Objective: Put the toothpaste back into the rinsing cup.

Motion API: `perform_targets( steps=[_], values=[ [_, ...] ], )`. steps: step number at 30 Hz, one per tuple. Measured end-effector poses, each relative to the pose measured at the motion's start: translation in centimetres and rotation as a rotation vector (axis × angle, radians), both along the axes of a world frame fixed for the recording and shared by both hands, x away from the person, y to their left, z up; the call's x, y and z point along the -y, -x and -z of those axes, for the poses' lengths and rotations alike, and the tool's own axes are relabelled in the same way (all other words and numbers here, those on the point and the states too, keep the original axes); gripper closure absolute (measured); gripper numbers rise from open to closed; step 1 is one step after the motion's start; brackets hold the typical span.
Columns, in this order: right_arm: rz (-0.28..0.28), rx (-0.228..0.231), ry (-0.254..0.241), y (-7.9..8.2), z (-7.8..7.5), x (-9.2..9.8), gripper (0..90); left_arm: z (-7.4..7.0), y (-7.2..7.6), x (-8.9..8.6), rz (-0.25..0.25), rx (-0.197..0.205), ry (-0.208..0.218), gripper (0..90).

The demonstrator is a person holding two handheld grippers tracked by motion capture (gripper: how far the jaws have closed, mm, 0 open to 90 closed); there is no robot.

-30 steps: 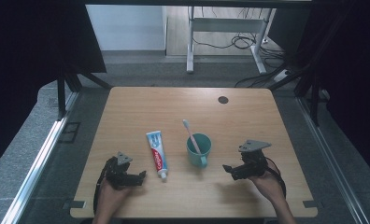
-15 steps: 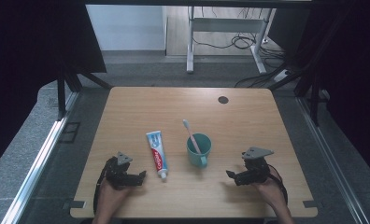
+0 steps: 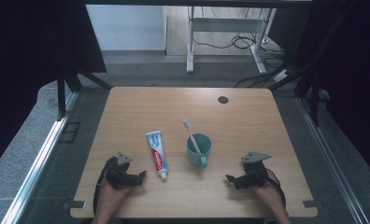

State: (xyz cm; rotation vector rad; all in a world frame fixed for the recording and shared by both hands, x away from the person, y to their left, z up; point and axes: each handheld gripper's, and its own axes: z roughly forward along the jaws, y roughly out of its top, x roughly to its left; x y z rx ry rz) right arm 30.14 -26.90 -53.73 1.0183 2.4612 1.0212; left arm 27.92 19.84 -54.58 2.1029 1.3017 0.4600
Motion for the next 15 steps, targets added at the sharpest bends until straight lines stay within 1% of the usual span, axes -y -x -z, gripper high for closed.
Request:
perform_targets(
  steps=[6, 8, 12, 13, 14, 15],
  values=[
    [0.002, -0.007, 0.011, -0.1, 0.4, 0.0, 1.1, -0.1, -0.1, 0.1, 0.002, -0.007, 0.0, 0.3],
    [0.003, -0.006, 0.007, -0.1, 0.6, 0.0, 0.9, -0.4, -0.2, 0.5, 0.021, -0.017, 0.0, 2.6],
    [0.004, -0.005, 0.002, -0.1, 0.6, 0.1, 1.3, -0.8, -0.2, 0.9, 0.03, -0.004, 0.006, 5.6],
    [0.006, -0.003, 0.001, -0.1, 0.6, 0.1, 1.5, -0.9, -0.2, 1.0, 0.035, 0.0, 0.009, 6.9],
    [0.007, -0.003, 0.001, -0.1, 0.6, 0.1, 1.6, -1.1, -0.2, 1.0, 0.036, 0.004, 0.01, 10.3],
    [0.008, -0.002, 0.003, -0.1, 0.6, 0.1, 1.6, -1.3, -0.2, 1.0, 0.037, 0.01, 0.012, 10.3]
  ],
)
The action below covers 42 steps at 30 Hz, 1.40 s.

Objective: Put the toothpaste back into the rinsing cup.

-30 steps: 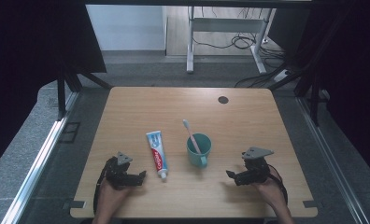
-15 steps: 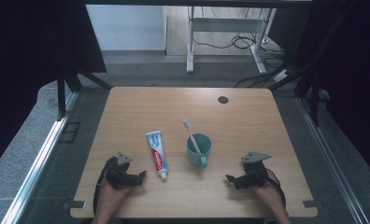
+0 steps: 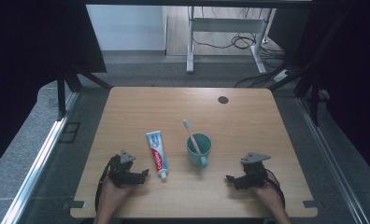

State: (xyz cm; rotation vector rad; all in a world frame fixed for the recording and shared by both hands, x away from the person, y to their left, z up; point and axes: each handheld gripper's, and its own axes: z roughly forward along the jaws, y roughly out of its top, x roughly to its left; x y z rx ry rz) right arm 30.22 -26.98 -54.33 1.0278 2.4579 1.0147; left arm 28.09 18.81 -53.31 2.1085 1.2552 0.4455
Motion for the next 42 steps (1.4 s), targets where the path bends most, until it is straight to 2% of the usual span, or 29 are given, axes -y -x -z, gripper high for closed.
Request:
perform_targets(
  steps=[1, 4, 5, 6, 8, 10, 11, 12, 13, 14, 15, 17, 20, 24, 25, 29, 30, 32, 34, 39, 42],
  values=[
    [-0.001, 0.0, 0.001, 0.0, 0.0, 0.0, 1.6, -0.4, 0.1, -0.1, 0.001, 0.012, 0.006, 15.9],
    [0.0, 0.0, 0.0, 0.0, 0.0, 0.0, 1.6, -0.9, 0.2, -0.2, 0.004, 0.024, 0.016, 20.6],
    [0.0, 0.0, 0.0, 0.0, 0.0, 0.0, 1.7, -1.1, 0.2, -0.2, 0.01, 0.03, 0.022, 29.1],
    [0.0, 0.0, 0.0, 0.0, 0.0, 0.0, 1.7, -1.3, 0.3, -0.3, 0.018, 0.035, 0.029, 29.1],
    [0.003, 0.001, -0.001, 0.0, 0.0, 0.0, 2.2, -2.0, 0.4, -0.3, 0.039, 0.045, 0.046, 42.0],
    [0.003, 0.001, -0.003, 0.0, 0.0, 0.0, 2.5, -2.2, 0.4, -0.2, 0.048, 0.047, 0.047, 48.9],
    [0.007, 0.003, -0.001, 0.0, 0.0, 0.0, 2.9, -2.4, 0.4, 0.0, 0.059, 0.049, 0.055, 48.9],
    [0.01, 0.005, -0.002, 0.0, 0.0, 0.1, 3.8, -2.6, 0.4, 0.1, 0.071, 0.045, 0.061, 58.0],
    [0.01, 0.005, -0.002, 0.0, 0.0, 0.1, 3.8, -2.7, 0.3, 0.3, 0.083, 0.043, 0.067, 58.0],
    [0.014, 0.006, -0.006, 0.0, 0.0, 0.1, 4.6, -3.0, 0.2, 0.8, 0.113, 0.038, 0.074, 65.2],
    [0.014, 0.006, -0.006, 0.0, 0.0, 0.1, 4.6, -3.0, 0.2, 0.8, 0.113, 0.038, 0.074, 68.5],
    [0.02, 0.007, -0.007, 0.0, 0.0, 0.1, 5.0, -3.4, -0.2, 1.7, 0.16, 0.024, 0.07, 76.2],
    [0.021, 0.008, -0.007, 0.0, 0.0, 0.1, 5.1, -3.7, -0.6, 2.4, 0.184, 0.013, 0.071, 86.5],
    [0.021, 0.008, -0.006, 0.0, 0.0, 0.1, 5.1, -4.4, -1.5, 4.2, 0.232, -0.004, 0.083, 89.7],
    [0.021, 0.008, -0.006, 0.0, 0.0, 0.1, 5.1, -4.4, -1.5, 4.2, 0.232, -0.004, 0.083, 89.7],
    [0.022, 0.007, -0.007, 0.0, 0.0, 0.1, 5.1, -4.9, -2.0, 6.3, 0.275, -0.012, 0.073, 89.8],
    [0.021, 0.007, -0.007, 0.0, 0.0, 0.1, 5.1, -4.9, -2.2, 7.5, 0.291, -0.026, 0.065, 89.7],
    [0.021, 0.008, -0.006, 0.0, 0.0, 0.1, 5.1, -4.7, -2.3, 7.9, 0.3, -0.034, 0.059, 89.7],
    [0.021, 0.007, -0.007, 0.0, 0.0, 0.1, 5.1, -3.9, -2.6, 8.9, 0.303, -0.064, 0.049, 89.8],
    [0.021, 0.007, -0.007, 0.0, 0.0, 0.1, 5.1, -2.9, -2.5, 9.1, 0.292, -0.089, 0.017, 89.8],
    [0.022, 0.007, -0.007, 0.0, 0.0, 0.1, 5.1, -2.8, -2.3, 9.0, 0.285, -0.095, 0.014, 89.7]
  ],
)
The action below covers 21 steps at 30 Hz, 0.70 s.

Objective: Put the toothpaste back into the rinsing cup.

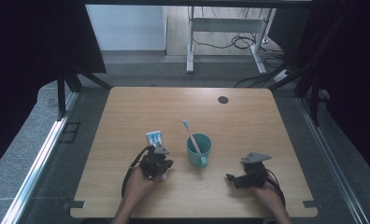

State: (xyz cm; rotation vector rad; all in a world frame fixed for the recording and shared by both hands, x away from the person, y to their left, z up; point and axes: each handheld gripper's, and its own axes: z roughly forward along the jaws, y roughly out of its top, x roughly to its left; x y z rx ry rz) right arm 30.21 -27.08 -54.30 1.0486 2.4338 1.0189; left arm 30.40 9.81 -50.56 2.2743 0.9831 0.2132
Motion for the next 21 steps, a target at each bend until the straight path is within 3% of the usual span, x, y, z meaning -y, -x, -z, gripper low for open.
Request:
perform_targets(
  steps=[3, 13, 21],
  values=[
    [0.0, 0.0, 0.0, 0.0, 0.0, 0.0, 5.1, 0.1, 0.1, -0.6, 0.001, -0.003, 0.019, 89.8],
    [-0.001, 0.001, 0.001, 0.0, 0.0, 0.0, 5.1, 0.3, 0.7, -2.8, -0.036, -0.008, 0.025, 89.7],
    [0.0, 0.0, 0.0, 0.0, 0.0, 0.0, 5.1, 0.7, 1.0, -4.4, -0.064, -0.024, 0.007, 89.7]
  ],
)
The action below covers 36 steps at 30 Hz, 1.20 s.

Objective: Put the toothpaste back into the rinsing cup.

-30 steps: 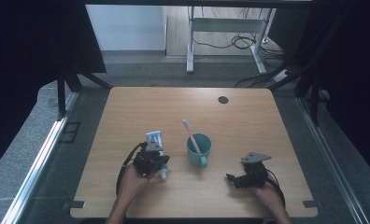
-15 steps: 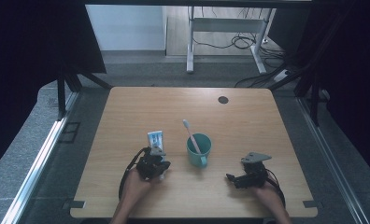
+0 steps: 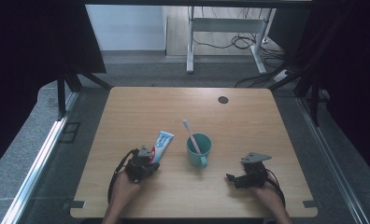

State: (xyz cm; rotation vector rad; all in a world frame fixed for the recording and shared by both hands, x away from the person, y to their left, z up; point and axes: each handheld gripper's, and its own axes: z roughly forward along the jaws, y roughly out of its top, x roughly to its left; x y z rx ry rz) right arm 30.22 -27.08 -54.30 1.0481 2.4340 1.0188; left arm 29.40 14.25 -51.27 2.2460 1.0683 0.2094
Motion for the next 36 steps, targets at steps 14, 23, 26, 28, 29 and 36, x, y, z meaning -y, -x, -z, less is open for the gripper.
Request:
perform_targets(
  steps=[14, 23, 26, 28, 29, 36],
  values=[
    [-0.001, 0.0, 0.0, 0.0, 0.0, 0.0, 5.1, -0.8, 0.2, -0.8, -0.006, 0.029, 0.005, 85.8],
    [-0.001, 0.0, 0.0, 0.0, 0.0, 0.0, 5.1, -1.7, 0.0, -1.9, -0.057, 0.069, -0.009, 70.1],
    [-0.002, 0.0, 0.0, 0.0, 0.0, 0.0, 5.0, -1.7, -0.4, -2.2, -0.075, 0.052, -0.034, 58.1],
    [-0.002, 0.0, 0.0, 0.0, 0.0, 0.0, 5.1, -1.5, -0.7, -2.5, -0.087, 0.029, -0.04, 46.0],
    [-0.002, 0.0, 0.0, 0.0, 0.0, 0.0, 5.1, -1.4, -0.9, -2.6, -0.093, 0.013, -0.045, 46.0],
    [-0.002, 0.0, 0.0, 0.0, 0.0, 0.0, 5.1, -1.1, -2.1, -2.6, -0.104, -0.07, -0.107, 24.1]
  ],
)
